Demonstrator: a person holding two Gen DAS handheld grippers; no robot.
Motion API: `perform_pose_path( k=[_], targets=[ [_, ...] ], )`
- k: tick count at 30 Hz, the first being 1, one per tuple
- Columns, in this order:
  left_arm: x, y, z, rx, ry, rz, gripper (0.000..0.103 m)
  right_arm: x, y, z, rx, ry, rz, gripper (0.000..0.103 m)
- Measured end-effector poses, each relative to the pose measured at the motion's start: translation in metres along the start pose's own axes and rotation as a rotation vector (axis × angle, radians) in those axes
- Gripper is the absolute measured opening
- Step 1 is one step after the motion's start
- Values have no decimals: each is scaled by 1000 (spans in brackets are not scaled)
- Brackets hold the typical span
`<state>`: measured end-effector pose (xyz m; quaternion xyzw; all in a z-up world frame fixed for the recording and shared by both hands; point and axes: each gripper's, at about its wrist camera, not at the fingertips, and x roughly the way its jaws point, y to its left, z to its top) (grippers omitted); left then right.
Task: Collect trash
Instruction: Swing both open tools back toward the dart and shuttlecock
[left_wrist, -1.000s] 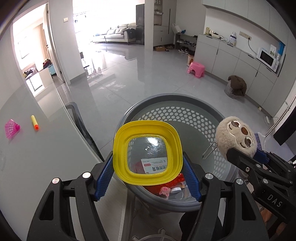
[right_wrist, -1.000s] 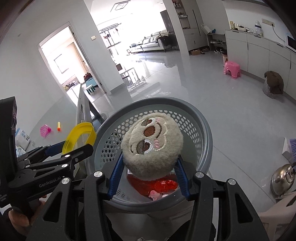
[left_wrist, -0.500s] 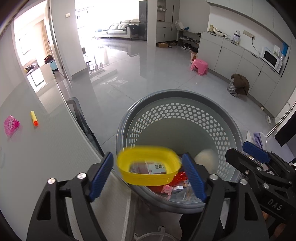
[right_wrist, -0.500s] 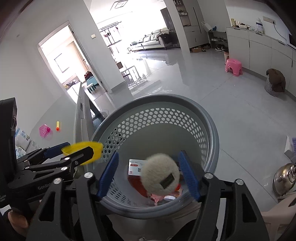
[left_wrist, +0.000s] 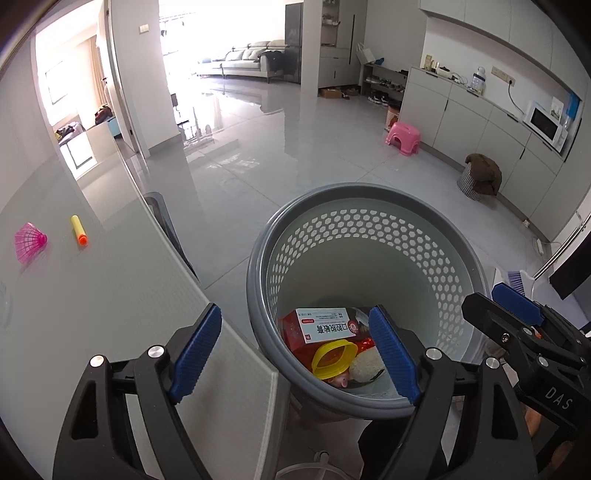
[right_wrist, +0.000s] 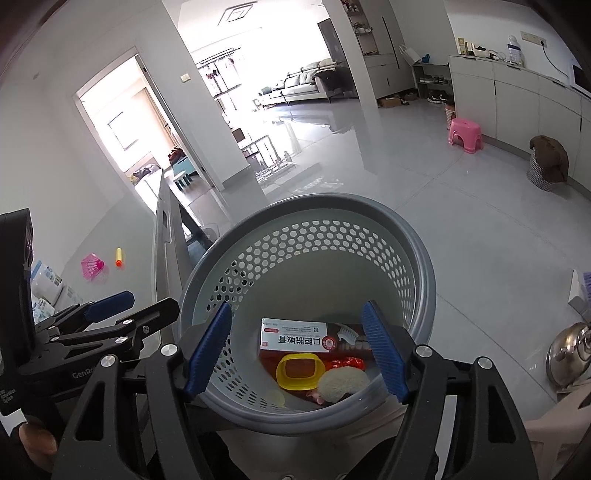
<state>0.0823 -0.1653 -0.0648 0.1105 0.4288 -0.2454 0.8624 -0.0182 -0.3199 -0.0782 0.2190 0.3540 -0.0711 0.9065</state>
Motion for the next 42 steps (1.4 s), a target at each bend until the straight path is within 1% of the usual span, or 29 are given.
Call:
perform_pose_path(
  k=[9,15,21,30,32,38,42],
  targets=[
    [-14,10,1,-21,-24,7,80,-11,6,-1,-8,-20,4,70],
    [-26,24,-1,-48,-50,17,81,-16,23,-2,-35,-29,14,70],
    [-41,47,-6,-75,-87,44,83,-17,42,0,-70,-31,36,71],
    [-66,100,-14,-128,-129,120,85,-6,98,8,-148,-46,108,73],
    [-72,113,-16,-140,-139,140,88,-1,110,8,-159,-40,129,73],
    [-89,157,-23,-194,-163,200,90,18,154,8,-217,-15,179,73],
    [-95,187,-29,-232,-172,243,90,37,182,4,-242,26,219,73]
  ],
)
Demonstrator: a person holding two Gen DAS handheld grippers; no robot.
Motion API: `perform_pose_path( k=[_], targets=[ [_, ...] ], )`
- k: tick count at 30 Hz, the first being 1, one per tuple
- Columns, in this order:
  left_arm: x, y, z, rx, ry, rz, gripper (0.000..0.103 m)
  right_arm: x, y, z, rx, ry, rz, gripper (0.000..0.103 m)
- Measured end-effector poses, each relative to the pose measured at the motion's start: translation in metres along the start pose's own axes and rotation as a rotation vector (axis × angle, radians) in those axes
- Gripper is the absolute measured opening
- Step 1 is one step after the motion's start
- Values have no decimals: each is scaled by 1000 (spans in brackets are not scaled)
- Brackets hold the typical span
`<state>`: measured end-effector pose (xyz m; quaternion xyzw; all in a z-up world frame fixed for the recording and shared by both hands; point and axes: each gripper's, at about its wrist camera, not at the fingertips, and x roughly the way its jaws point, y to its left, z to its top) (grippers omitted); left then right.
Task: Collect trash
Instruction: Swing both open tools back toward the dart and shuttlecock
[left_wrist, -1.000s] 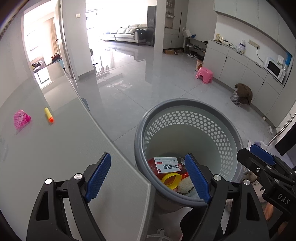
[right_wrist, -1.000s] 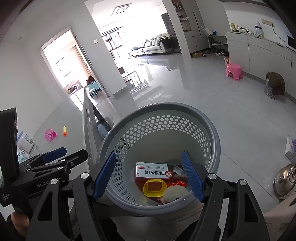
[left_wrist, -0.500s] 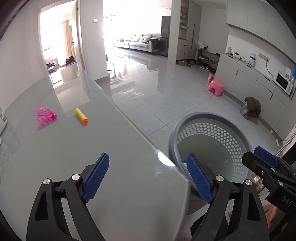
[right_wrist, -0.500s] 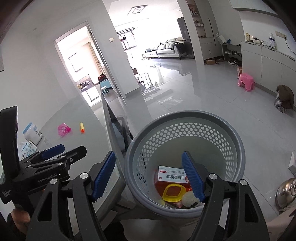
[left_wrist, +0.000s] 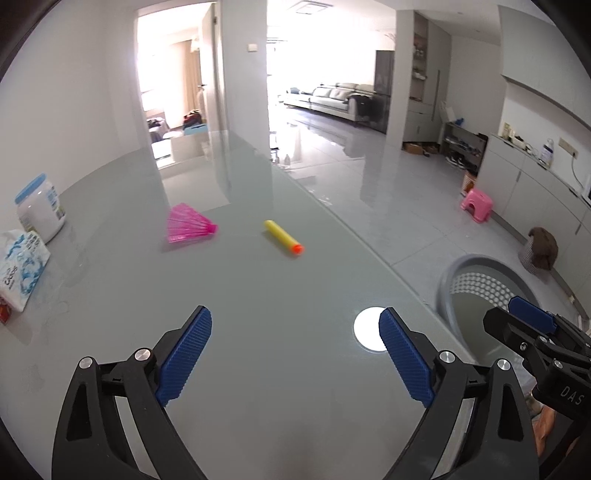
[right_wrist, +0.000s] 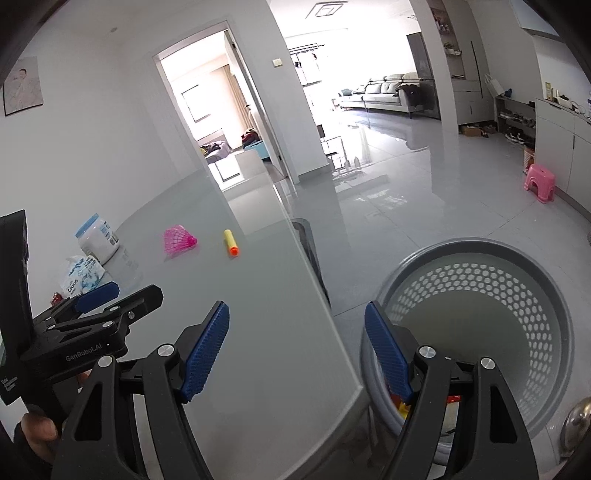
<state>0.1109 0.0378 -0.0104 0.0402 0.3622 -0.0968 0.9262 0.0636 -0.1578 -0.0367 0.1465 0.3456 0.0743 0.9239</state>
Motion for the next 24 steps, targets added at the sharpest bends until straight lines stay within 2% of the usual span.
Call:
perform_pose_path(
  k=[7,14,19,24],
  targets=[
    [14,67,0,-105,-7,93,90,45,41,12,-63,64,54,73],
    [36,120,6,-158,-1,187,90,94,78,34,-138,103,68,73],
    [53,141,16,-175,1,226,90,128,94,53,-153,135,83,73],
    [73,150,25,-188,17,236,90,164,97,66,-169,175,52,73]
  ],
)
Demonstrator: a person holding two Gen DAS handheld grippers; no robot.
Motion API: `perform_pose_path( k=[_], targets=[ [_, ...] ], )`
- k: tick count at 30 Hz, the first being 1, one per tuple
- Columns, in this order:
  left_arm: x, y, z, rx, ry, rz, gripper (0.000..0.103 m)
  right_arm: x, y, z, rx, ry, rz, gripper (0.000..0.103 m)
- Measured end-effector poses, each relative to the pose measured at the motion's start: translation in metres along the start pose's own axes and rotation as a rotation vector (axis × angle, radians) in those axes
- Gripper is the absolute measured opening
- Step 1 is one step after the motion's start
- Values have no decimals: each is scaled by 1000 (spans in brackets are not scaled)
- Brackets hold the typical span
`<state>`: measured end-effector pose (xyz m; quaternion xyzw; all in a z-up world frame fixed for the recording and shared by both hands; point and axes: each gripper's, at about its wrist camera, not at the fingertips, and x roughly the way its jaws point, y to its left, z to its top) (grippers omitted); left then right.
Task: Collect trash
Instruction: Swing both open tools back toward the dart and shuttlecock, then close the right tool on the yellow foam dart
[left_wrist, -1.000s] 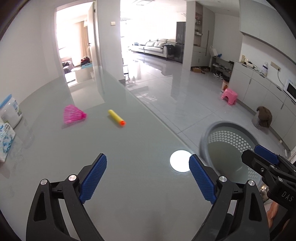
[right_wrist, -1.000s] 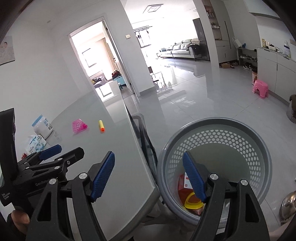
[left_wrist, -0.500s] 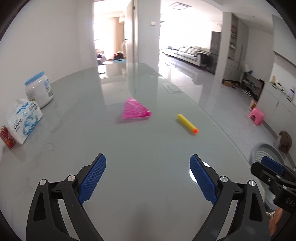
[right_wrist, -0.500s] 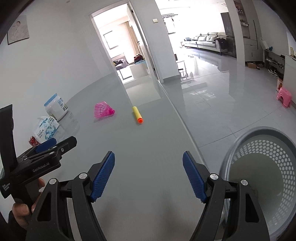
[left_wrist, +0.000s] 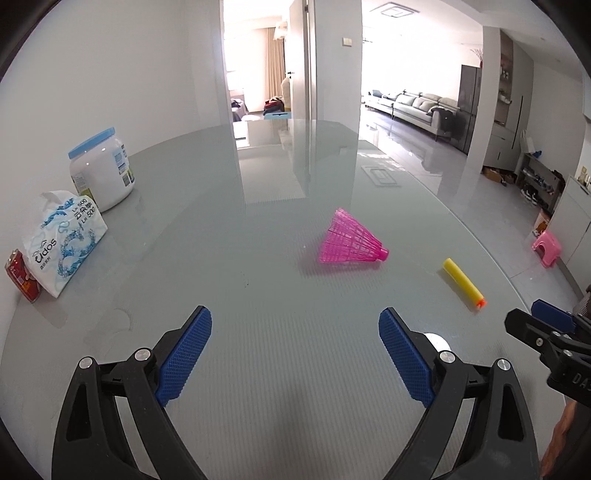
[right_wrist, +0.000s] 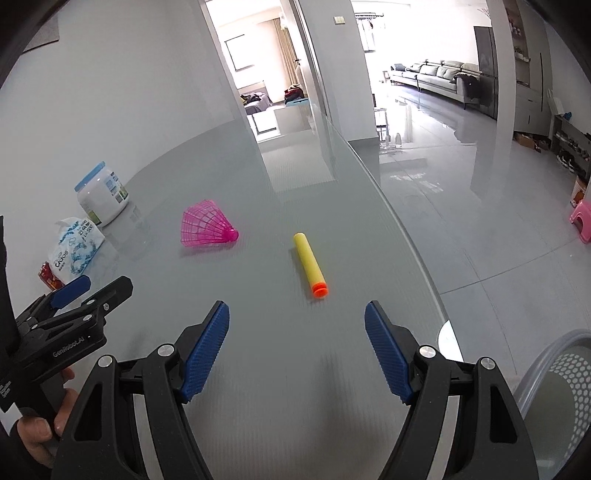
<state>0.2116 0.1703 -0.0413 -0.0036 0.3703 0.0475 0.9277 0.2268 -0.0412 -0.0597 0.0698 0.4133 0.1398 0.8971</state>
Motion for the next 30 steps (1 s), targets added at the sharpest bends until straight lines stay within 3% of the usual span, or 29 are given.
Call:
perform_pose_path(
  k=[10,13,19,25,28,30],
  targets=[
    [26,-9,9,-17,24,0,90,49,-3,21,-3,75,-49,72],
    [32,-8,12,-33,29,-2,90,57,-4,25,-8,91,-57,63],
    [44,-10,18,-40,36,2,90,65,-2,30,-31,87,-82,58],
    [50,-12,21,-46,44,3,90,70,11,29,-117,75,-124,37],
    [53,-11,24,-52,45,2,90,71,17,27,-150,73,-122,12],
    [55,-12,25,-57,50,-4,90,70,14,27,-121,72,-87,12]
  ],
)
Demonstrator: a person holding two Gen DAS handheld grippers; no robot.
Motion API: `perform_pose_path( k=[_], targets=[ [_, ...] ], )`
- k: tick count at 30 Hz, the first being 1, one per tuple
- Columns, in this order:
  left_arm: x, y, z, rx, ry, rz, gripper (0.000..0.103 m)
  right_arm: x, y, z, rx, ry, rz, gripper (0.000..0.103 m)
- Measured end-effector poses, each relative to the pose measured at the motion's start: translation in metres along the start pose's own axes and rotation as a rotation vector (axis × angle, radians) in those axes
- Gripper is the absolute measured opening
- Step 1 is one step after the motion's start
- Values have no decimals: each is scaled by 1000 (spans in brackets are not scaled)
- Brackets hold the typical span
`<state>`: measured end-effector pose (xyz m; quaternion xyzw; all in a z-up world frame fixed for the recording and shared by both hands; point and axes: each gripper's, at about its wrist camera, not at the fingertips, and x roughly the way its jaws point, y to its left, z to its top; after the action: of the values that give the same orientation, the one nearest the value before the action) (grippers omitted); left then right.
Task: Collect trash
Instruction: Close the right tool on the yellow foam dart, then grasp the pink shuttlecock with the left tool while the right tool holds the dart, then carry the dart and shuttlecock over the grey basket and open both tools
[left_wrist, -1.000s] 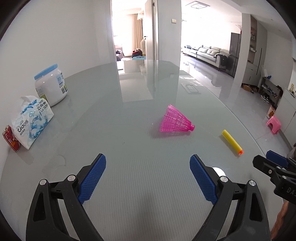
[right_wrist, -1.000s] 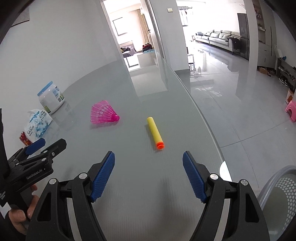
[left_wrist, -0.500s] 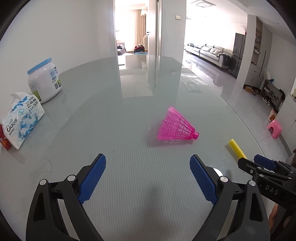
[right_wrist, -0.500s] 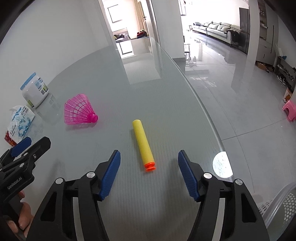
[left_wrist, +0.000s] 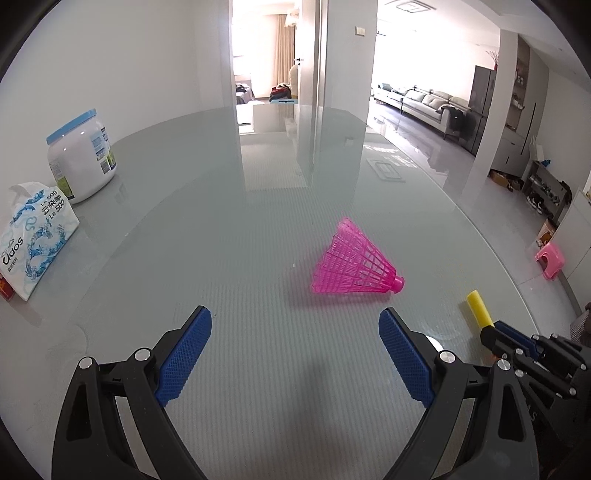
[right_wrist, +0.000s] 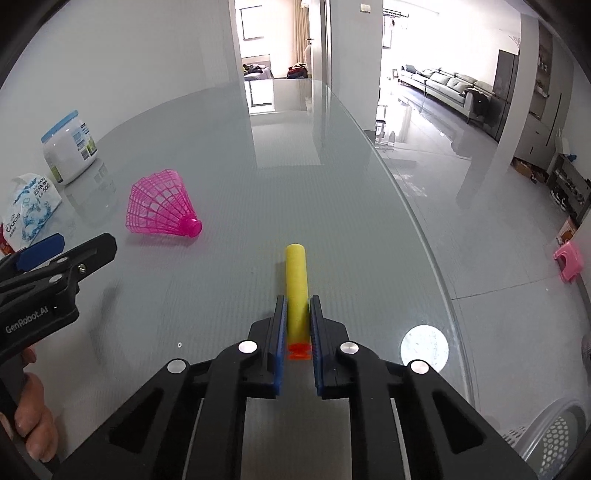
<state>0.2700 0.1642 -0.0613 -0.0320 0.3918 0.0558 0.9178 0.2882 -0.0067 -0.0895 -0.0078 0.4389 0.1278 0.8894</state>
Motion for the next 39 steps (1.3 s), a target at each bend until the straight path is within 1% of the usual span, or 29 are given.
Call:
perform_pose_path(
  k=[4,11,17,21,23,24,25,27,29,35,39],
  targets=[
    [6,-8,3,11,10,-7,91,-4,-12,-1,59,-6,51,12],
    [17,-25,14,30,20,-40,92,-13,-33,-4,132,-29,102,12],
    [35,-40,22,47,67,-64,92,-16,-46,-5,162,-42,150,12],
    [45,-45,26,60,83,-43,92,-17,-48,-5,163,-43,168,12],
    [51,-47,29,65,103,-20,92,-17,-47,-7,155,-42,174,12],
    [53,-47,30,64,110,-21,92,-16,-45,-6,153,-41,174,12],
    [55,-48,30,60,117,-31,91,-16,-45,-6,152,-39,177,12],
    [57,-47,31,58,122,-35,84,-15,-46,-6,151,-37,178,12],
    [57,-47,31,64,123,-36,72,-15,-45,-5,152,-36,177,12],
    [49,-43,29,47,95,-65,71,-14,-42,-5,152,-48,162,12],
    [39,-42,25,42,76,-63,71,-18,-39,-10,152,-60,149,12]
  ],
)
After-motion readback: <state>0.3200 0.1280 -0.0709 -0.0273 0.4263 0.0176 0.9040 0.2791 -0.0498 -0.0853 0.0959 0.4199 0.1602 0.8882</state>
